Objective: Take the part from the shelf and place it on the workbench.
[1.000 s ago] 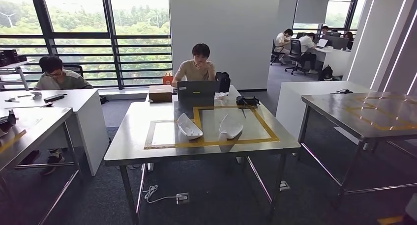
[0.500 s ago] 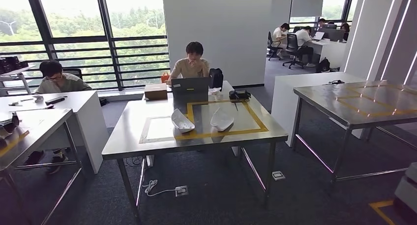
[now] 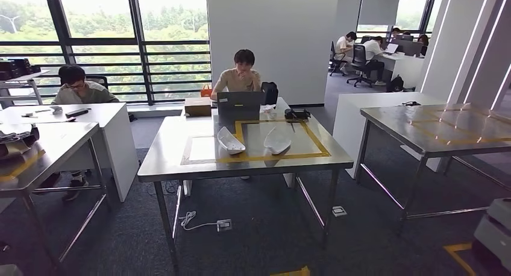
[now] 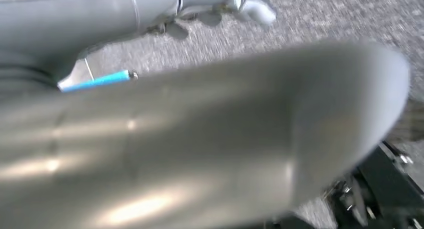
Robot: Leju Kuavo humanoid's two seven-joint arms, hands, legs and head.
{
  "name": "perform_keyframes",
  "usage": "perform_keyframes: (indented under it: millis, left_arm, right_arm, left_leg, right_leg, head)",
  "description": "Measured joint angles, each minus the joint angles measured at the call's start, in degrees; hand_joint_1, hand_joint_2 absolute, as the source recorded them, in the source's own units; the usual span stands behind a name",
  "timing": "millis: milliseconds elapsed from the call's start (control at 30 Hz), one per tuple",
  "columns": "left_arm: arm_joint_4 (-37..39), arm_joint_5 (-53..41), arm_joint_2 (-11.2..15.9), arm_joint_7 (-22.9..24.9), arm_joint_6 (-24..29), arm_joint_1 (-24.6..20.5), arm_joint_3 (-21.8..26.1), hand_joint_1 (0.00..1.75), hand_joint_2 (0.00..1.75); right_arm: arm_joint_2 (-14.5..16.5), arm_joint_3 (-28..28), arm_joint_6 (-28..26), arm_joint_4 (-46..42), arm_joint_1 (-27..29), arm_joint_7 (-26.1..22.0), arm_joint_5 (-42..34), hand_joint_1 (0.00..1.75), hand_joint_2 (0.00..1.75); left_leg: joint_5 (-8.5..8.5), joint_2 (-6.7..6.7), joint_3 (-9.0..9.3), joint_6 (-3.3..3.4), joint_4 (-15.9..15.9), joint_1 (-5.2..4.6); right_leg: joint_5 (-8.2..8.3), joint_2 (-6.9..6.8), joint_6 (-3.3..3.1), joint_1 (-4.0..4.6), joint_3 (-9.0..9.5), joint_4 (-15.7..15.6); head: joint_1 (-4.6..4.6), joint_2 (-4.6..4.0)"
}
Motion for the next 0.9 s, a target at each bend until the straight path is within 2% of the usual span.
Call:
perform_keyframes:
  millis: [33, 67, 100, 133, 167, 200, 267, 300, 333, 400, 433, 467, 533, 567, 600, 667, 700, 733, 833, 867, 900]
  left_arm:
    - [0.00, 0.02, -0.03, 0.04, 0.01, 0.00, 0.00, 0.00, 0.00]
    - [-0.01, 0.04, -0.07, 0.07, 0.01, 0.00, 0.00, 0.00, 0.00]
    - [-0.03, 0.06, -0.09, 0.10, 0.01, -0.01, 0.00, 0.00, 0.00]
    - [-0.05, 0.08, -0.11, 0.12, 0.01, -0.03, 0.00, 0.00, 0.00]
    - [-0.08, 0.09, -0.12, 0.12, 0.01, -0.06, 0.00, 0.00, 0.00]
    - [-0.10, 0.09, -0.12, 0.13, 0.01, -0.08, 0.00, 0.00, 0.00]
    - [-0.11, 0.09, -0.12, 0.13, 0.01, -0.09, 0.00, 0.00, 0.00]
    - [-0.11, 0.09, -0.11, 0.13, 0.00, -0.08, 0.00, 0.00, 0.00]
    - [-0.11, 0.09, -0.10, 0.14, 0.00, -0.08, 0.00, 0.00, 0.00]
    - [-0.16, 0.09, -0.05, 0.14, 0.01, -0.08, 0.00, 0.00, 0.87]
    - [-0.19, 0.09, -0.01, 0.14, 0.01, -0.07, 0.00, 0.00, 1.31]
    - [-0.22, 0.09, 0.02, 0.14, 0.02, -0.06, 0.00, 0.00, 1.75]
    - [-0.24, 0.09, 0.05, 0.13, 0.02, -0.01, 0.00, 0.00, 1.75]
    - [-0.24, 0.09, 0.04, 0.12, 0.02, 0.01, 0.00, 0.00, 1.75]
    - [-0.25, 0.16, 0.04, 0.07, 0.02, 0.03, -0.04, 0.00, 1.75]
    - [-0.33, 0.87, 0.03, -0.03, 0.28, 0.19, -0.77, 0.00, 1.75]
    - [-0.42, 1.56, 0.03, -0.07, 0.55, 0.36, -1.46, 0.00, 1.75]
    - [-0.56, 2.54, 0.03, -0.08, 0.95, 0.59, -2.46, 0.00, 1.75]
    - [-1.10, 6.41, 0.03, -0.17, 2.36, 1.21, -5.94, 0.00, 1.75]
    - [-1.30, 7.82, 0.03, -0.21, 2.84, 1.37, -7.12, 0.00, 1.31]
    - [-1.39, 8.51, 0.03, -0.23, 3.07, 1.44, -7.74, 0.00, 1.16]
  right_arm:
    - [0.00, 0.00, 0.07, 0.00, 0.01, -0.01, 0.07, 0.00, 1.75]
    - [0.00, 0.00, 0.13, 0.00, 0.00, -0.03, 0.20, 0.00, 1.75]
    - [0.01, 0.01, 0.17, 0.01, -0.06, -0.07, 0.33, 0.00, 1.75]
    - [0.01, 0.01, 0.21, 0.00, -0.12, -0.11, 0.44, 0.00, 1.75]
    - [0.01, 0.02, 0.23, 0.01, -0.17, -0.14, 0.53, 0.00, 1.75]
    - [0.01, 0.02, 0.24, 0.01, -0.19, -0.14, 0.57, 0.00, 1.75]
    - [0.02, 0.02, 0.25, 0.02, -0.17, -0.11, 0.60, 0.00, 1.75]
    - [0.02, 0.02, 0.25, 0.02, -0.18, -0.10, 0.60, 0.00, 1.75]
    - [0.03, 0.02, 0.25, 0.02, -0.19, -0.10, 0.60, 0.00, 1.31]
    - [0.05, 0.02, 0.25, 0.02, -0.18, -0.12, 0.61, 0.00, 0.44]
    - [0.06, 0.02, 0.26, 0.02, -0.15, -0.12, 0.61, 0.00, 0.00]
    - [0.08, 0.02, 0.26, 0.02, -0.14, -0.13, 0.61, 0.00, 0.44]
    - [0.10, 0.02, 0.28, 0.02, -0.15, -0.10, 0.62, 0.00, 1.31]
    - [0.11, 0.03, 0.32, 0.02, -0.15, 0.00, 0.76, 0.00, 1.75]
    - [0.11, 0.08, 0.32, 0.02, -0.14, 0.23, 1.05, 0.00, 1.75]
    - [0.11, 0.56, 0.24, 0.02, 0.01, 0.83, 1.73, 0.00, 1.75]
    - [0.10, 0.96, 0.18, 0.01, 0.15, 1.03, 1.89, 0.00, 1.75]
    - [0.10, 1.42, 0.15, 0.01, 0.30, 1.06, 1.81, 0.00, 1.75]
    - [0.09, 2.79, 0.38, -0.02, 0.74, 0.75, 0.78, 0.00, 1.75]
    - [0.09, 3.27, 0.57, -0.06, 0.90, 0.64, 0.29, 0.00, 1.75]
    - [0.09, 3.51, 0.68, -0.08, 0.98, 0.61, 0.04, 0.00, 1.75]
  left_leg:
    - [0.39, 0.00, -0.92, -0.14, 0.35, 0.05]
    - [0.69, 0.00, -1.74, -0.34, 0.72, 0.13]
    - [0.99, 0.01, -2.44, -0.63, 1.09, 0.18]
    - [1.29, 0.00, -2.99, -0.97, 1.44, 0.19]
    - [1.59, -0.01, -3.31, -1.37, 1.69, 0.17]
    - [1.93, -0.02, -3.48, -1.77, 1.77, 0.13]
    - [2.60, -0.04, -3.53, -2.53, 1.53, 0.16]
    - [2.40, -0.03, -3.63, -2.40, 1.21, 0.17]
    - [1.89, -0.02, -3.76, -1.94, 0.97, 0.13]
    - [0.57, -0.02, -4.01, -0.69, 0.66, -0.01]
    - [0.37, -0.03, -4.04, -0.34, 0.62, -0.05]
    - [0.57, -0.05, -4.06, -0.06, 0.52, -0.05]
    - [2.53, -0.11, -4.08, 0.92, 0.15, -0.04]
    - [3.63, -0.17, -4.08, 1.04, -0.05, 0.01]
    - [4.63, -0.20, -3.99, 0.65, -0.25, 0.10]
    - [5.30, -0.25, -3.86, -1.40, -0.48, 0.34]
    - [5.47, -0.26, -3.84, -2.20, -0.55, 0.42]
    - [5.55, -0.30, -3.91, -2.67, -0.57, 0.46]
    - [5.54, -0.33, -4.13, -2.85, -0.56, 0.46]
    - [5.52, -0.33, -4.20, -2.87, -0.54, 0.46]
    - [5.52, -0.33, -4.23, -2.87, -0.53, 0.45]
  right_leg:
    - [1.52, 0.00, 0.07, -0.10, 1.39, -0.86]
    - [3.37, 0.00, 0.12, -0.21, 3.74, -3.68]
    - [4.16, 0.01, 0.14, -0.26, 6.49, -7.63]
    - [4.22, 0.09, -0.07, -0.15, 9.02, -11.56]
    - [3.67, 0.14, -0.38, -0.02, 10.66, -14.41]
    - [2.91, 0.19, -0.82, 0.16, 11.38, -15.96]
    - [3.11, 0.19, -1.84, 0.36, 11.17, -16.53]
    - [3.31, 0.17, -1.98, 0.37, 10.94, -16.65]
    - [3.58, 0.14, -2.13, 0.35, 10.71, -16.83]
    - [4.07, 0.10, -2.32, 0.31, 10.33, -17.03]
    - [4.36, 0.09, -2.66, 0.35, 10.21, -17.03]
    - [4.58, 0.08, -2.88, 0.39, 10.12, -17.01]
    - [4.82, 0.05, -3.14, 0.57, 10.01, -16.92]
    - [4.88, 0.04, -3.23, 0.67, 9.96, -16.87]
    - [4.92, 0.04, -3.30, 0.77, 9.86, -16.78]
    - [4.97, -0.01, -3.38, 0.86, 9.59, -16.60]
    - [4.97, -0.03, -3.38, 0.87, 9.46, -16.53]
    - [4.97, -0.06, -3.38, 0.88, 9.37, -16.50]
    - [4.98, -0.10, -3.38, 0.87, 9.20, -16.48]
    - [4.98, -0.12, -3.37, 0.86, 9.16, -16.48]
    - [4.98, -0.13, -3.36, 0.86, 9.14, -16.48]
  head:
    - [0.00, 0.00]
    - [0.00, 0.00]
    - [0.01, 0.00]
    - [0.01, 0.00]
    - [0.02, 0.00]
    - [0.00, 0.00]
    - [-0.04, 0.00]
    - [-0.07, 0.00]
    - [-0.08, 0.00]
    - [-0.11, 0.00]
    - [-0.12, 0.00]
    - [-0.13, 0.00]
    - [-0.12, 0.00]
    - [-0.12, 0.00]
    - [-0.12, 0.00]
    - [-0.12, 0.00]
    - [-0.12, 0.00]
    - [-0.12, 0.00]
    - [-0.11, 0.00]
    - [-0.11, 0.00]
    - [-0.11, 0.00]
